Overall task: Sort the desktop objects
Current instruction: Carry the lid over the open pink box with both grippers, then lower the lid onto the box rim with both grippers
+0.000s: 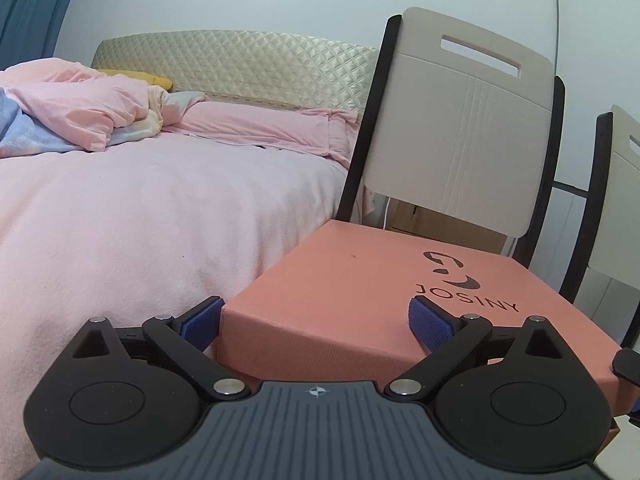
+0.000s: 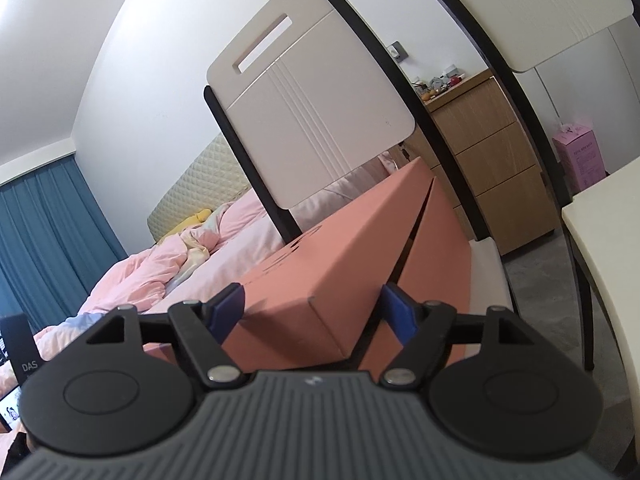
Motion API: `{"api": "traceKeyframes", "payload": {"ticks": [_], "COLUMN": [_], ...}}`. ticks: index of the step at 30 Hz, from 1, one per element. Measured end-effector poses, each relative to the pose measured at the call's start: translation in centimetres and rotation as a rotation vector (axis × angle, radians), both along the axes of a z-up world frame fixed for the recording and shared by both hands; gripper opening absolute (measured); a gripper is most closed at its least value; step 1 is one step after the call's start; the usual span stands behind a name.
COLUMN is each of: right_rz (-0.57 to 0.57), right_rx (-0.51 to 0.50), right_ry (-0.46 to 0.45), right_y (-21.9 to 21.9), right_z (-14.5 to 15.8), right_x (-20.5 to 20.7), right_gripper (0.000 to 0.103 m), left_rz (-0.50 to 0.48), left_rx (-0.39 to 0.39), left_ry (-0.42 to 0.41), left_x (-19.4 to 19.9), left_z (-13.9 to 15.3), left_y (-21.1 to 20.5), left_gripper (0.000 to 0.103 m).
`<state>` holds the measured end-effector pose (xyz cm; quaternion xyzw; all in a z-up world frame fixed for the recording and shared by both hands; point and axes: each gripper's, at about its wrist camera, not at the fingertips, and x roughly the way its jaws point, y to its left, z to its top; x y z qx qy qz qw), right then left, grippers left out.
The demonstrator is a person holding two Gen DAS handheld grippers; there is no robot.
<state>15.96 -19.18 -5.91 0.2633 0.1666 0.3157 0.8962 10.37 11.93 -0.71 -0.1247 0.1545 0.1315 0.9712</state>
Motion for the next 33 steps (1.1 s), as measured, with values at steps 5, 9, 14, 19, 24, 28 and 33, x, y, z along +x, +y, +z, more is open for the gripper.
{"api": "traceKeyframes", "payload": {"ticks": [5,9,14,19,24,28,33], "right_rz": [0.011,0.015,-0.004,-0.018,-0.025,-0.028,-0.023], "right_rx": [-0.023,-0.028,-0.044,-0.053,-0.05,-0.05,-0.069], "right_ry": [0.007,0.014,0.035,0.051,0.053,0.049,0.064], "right_y": [-0.4,-0.9,-1.7,-2.7,-3.2,-3.3,-3.3], "right_z": [-0.2,-0.3,-0.5,-0.8,-1.1,-1.2,-0.9], "right_x": [0.1,0.1,0.3,0.6,0.8,1.1,0.8], "right_gripper": [0.074,0.073,0.071,0.069,0.068,0.067,0.065], "left_rz": [-0.021,-0.045,-0.104,-0.142,-0.16,-0.168,-0.182], "left_rx": [0.029,0.02,0.004,0.005,0.004,0.003,0.009], "left_ry": [0.044,0.06,0.087,0.094,0.088,0.08,0.082], "left_x": [0.2,0.2,0.3,0.0,0.0,0.5,0.3], "left_z": [-0.3,-0.6,-1.0,-1.3,-1.5,-1.6,-1.7], "left_y": [-0.4,-0.5,-1.0,-1.6,-1.7,-1.6,-1.6], "left_gripper": [0.099,0.1,0.101,0.101,0.102,0.103,0.103]}}
